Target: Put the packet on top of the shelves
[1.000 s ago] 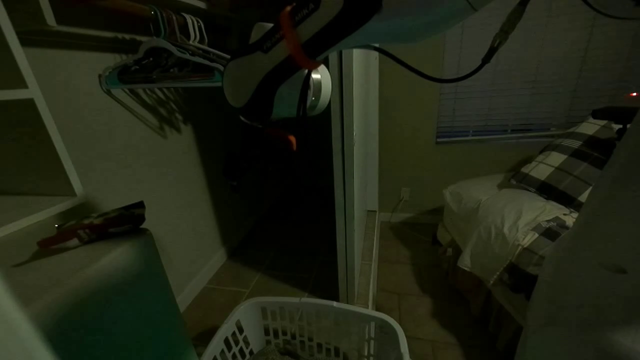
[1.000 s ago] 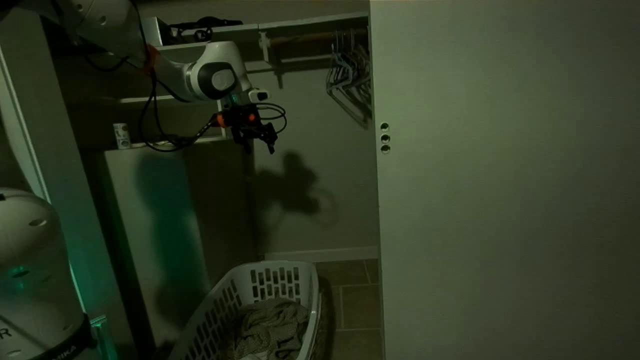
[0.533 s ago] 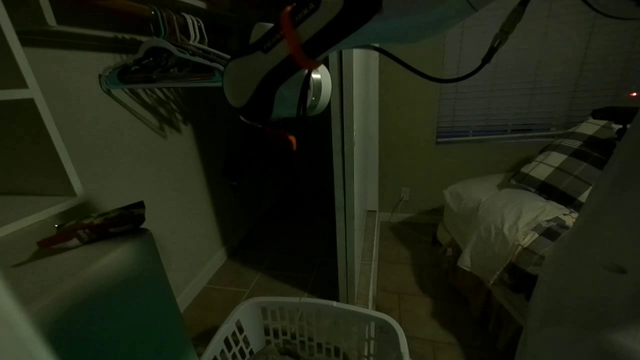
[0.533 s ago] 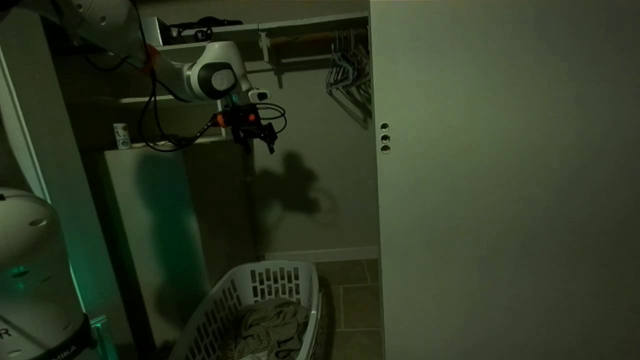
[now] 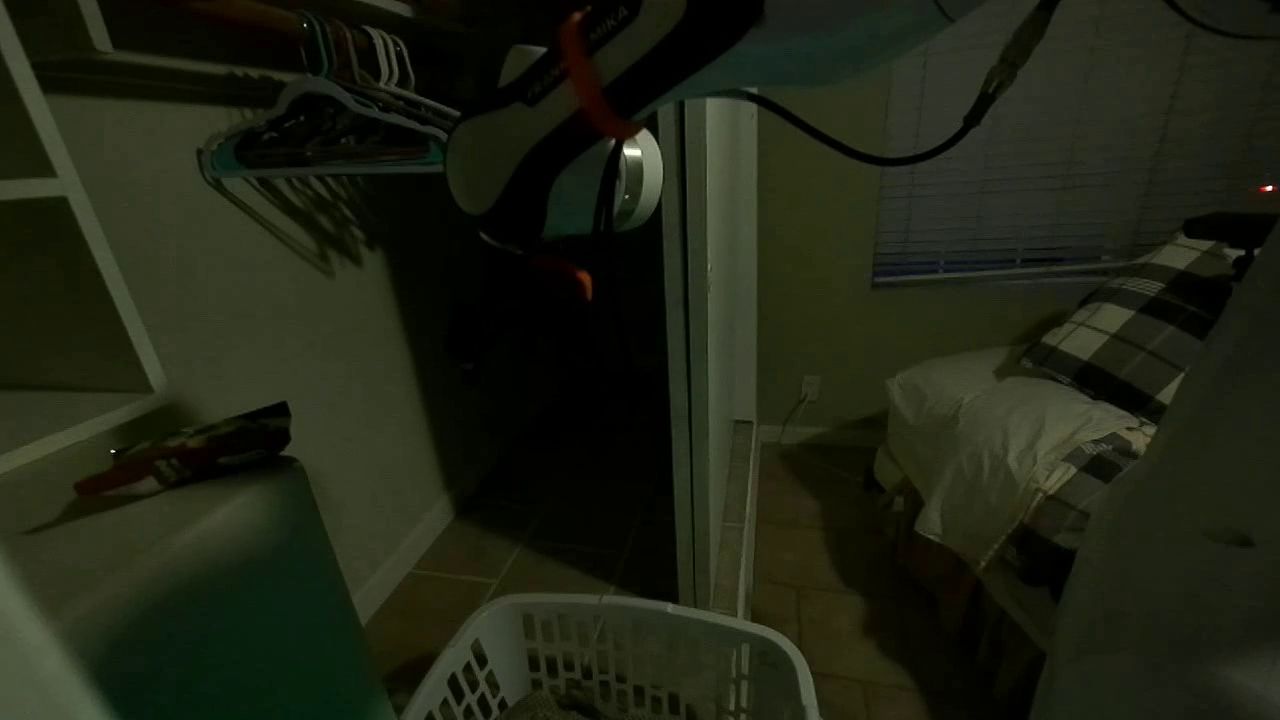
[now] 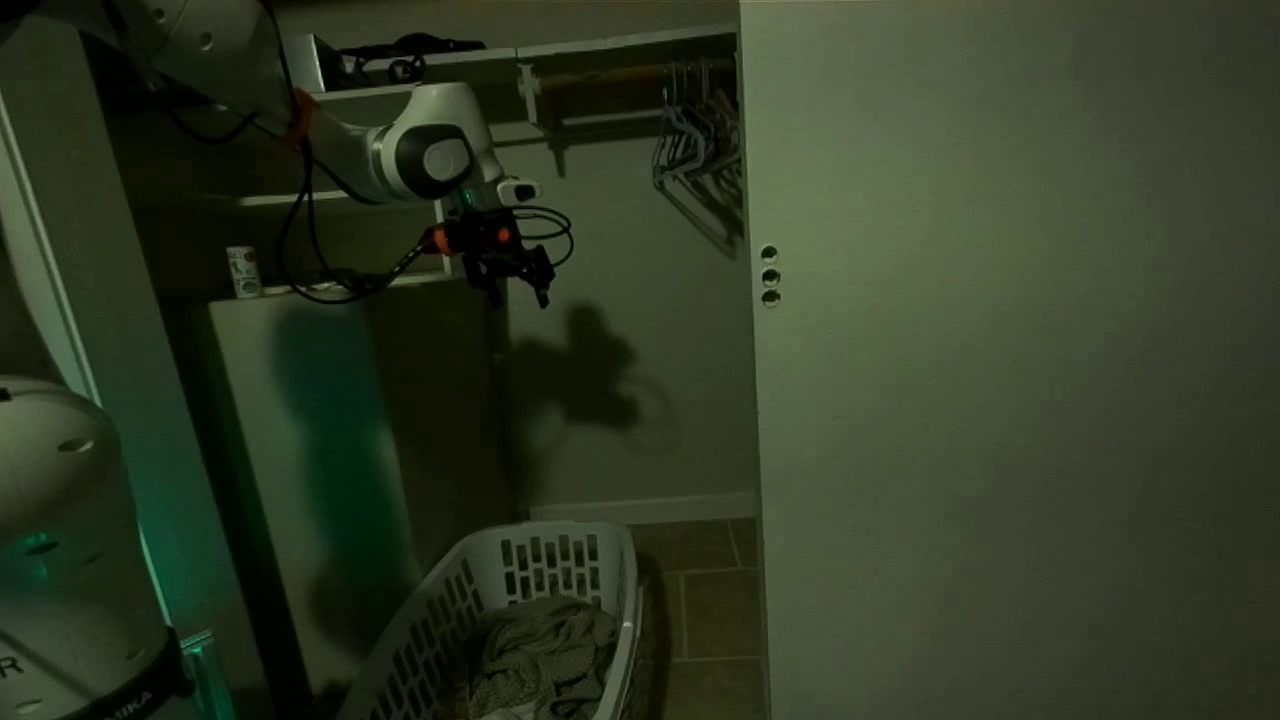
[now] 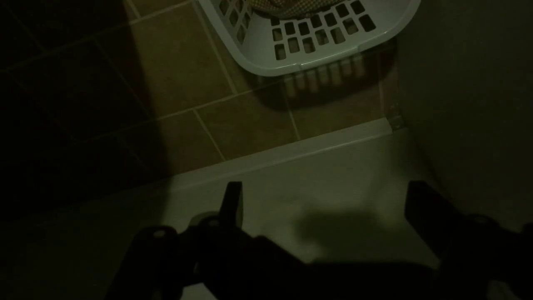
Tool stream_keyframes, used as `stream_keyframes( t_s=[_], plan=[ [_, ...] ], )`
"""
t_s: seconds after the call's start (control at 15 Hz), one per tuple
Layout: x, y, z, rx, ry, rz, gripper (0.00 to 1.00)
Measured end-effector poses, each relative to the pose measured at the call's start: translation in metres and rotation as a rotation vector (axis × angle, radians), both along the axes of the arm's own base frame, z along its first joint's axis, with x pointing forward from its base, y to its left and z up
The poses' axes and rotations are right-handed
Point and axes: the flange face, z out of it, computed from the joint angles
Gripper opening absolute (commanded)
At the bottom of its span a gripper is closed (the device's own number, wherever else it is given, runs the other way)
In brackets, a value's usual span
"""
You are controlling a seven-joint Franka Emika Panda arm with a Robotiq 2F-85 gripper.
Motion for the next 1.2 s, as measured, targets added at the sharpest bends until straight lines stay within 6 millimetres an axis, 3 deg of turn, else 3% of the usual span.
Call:
stream_keyframes(
  t_s=[0.8, 1.2],
  plan=[
    [-0.001, 0.001, -0.001, -0.001, 0.003, -0.001, 1.0],
    [-0.03, 0.029, -0.032, -0.025, 0.273, -0.107, 1.0]
  ],
)
